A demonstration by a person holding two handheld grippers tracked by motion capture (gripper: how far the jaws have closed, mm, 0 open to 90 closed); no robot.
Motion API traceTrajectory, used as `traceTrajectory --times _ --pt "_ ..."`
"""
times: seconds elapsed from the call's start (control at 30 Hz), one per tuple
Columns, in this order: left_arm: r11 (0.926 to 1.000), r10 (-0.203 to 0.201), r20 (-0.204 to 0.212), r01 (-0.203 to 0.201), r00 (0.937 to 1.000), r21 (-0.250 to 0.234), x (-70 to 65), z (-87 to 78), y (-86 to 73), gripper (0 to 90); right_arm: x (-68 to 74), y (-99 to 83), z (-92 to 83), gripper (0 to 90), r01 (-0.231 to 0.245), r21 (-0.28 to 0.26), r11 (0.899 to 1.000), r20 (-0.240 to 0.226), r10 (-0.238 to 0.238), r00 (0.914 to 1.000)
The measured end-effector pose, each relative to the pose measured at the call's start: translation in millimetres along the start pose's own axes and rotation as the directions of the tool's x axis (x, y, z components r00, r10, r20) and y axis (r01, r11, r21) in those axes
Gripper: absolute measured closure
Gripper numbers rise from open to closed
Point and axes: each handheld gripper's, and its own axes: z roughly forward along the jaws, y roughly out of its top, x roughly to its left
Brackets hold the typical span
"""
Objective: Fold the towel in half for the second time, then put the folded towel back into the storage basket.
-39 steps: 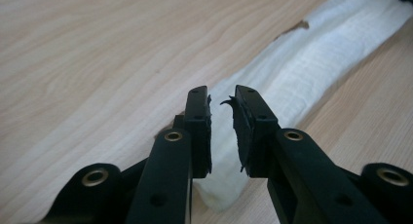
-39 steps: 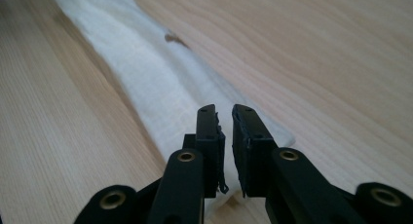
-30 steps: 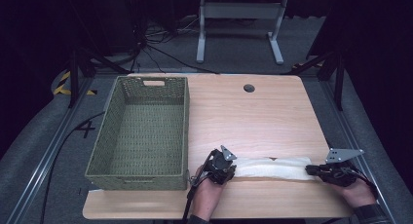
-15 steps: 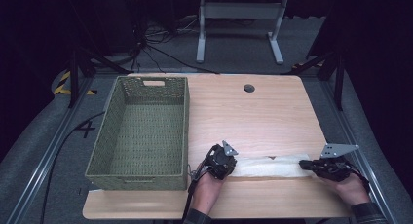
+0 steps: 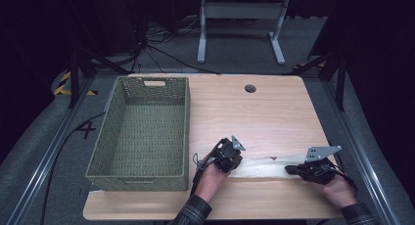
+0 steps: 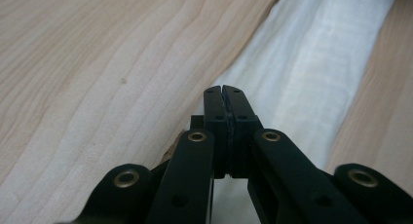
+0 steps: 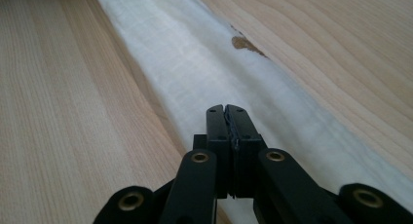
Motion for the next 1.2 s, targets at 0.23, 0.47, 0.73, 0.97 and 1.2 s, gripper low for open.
traceTrajectory --times 0.23,0.47,0.73,0.97,1.2 --pt "0.9970 0.049 0.024 -0.050 0.9985 0.058 -1.7 2.9 -0.1 89.7 -2.9 2.1 9.6 89.5 0.001 0.035 0.999 0.017 -0.002 0.9999" --pt "0.9945 0.059 0.052 -0.063 0.9970 0.084 -8.0 -5.5 -9.0 89.6 -11.1 13.3 19.1 89.4 0.018 0.039 0.999 0.015 -0.018 0.9997" --pt "0.9938 0.060 0.119 -0.070 0.9911 0.086 -12.7 -11.0 -17.7 89.5 -20.2 24.1 30.4 89.5 0.027 0.029 0.999 -0.005 -0.027 0.9996" --pt "0.9888 0.102 0.174 -0.119 0.9795 0.090 -24.7 -10.7 -18.6 89.5 -29.6 34.7 41.8 89.5 0.029 0.014 0.999 -0.032 -0.028 0.9991" --pt "0.9820 0.147 0.237 -0.170 0.9605 0.082 -39.4 -5.6 -15.6 89.6 -34.1 48.2 54.7 89.5 0.046 0.010 0.999 -0.042 -0.046 0.9981"
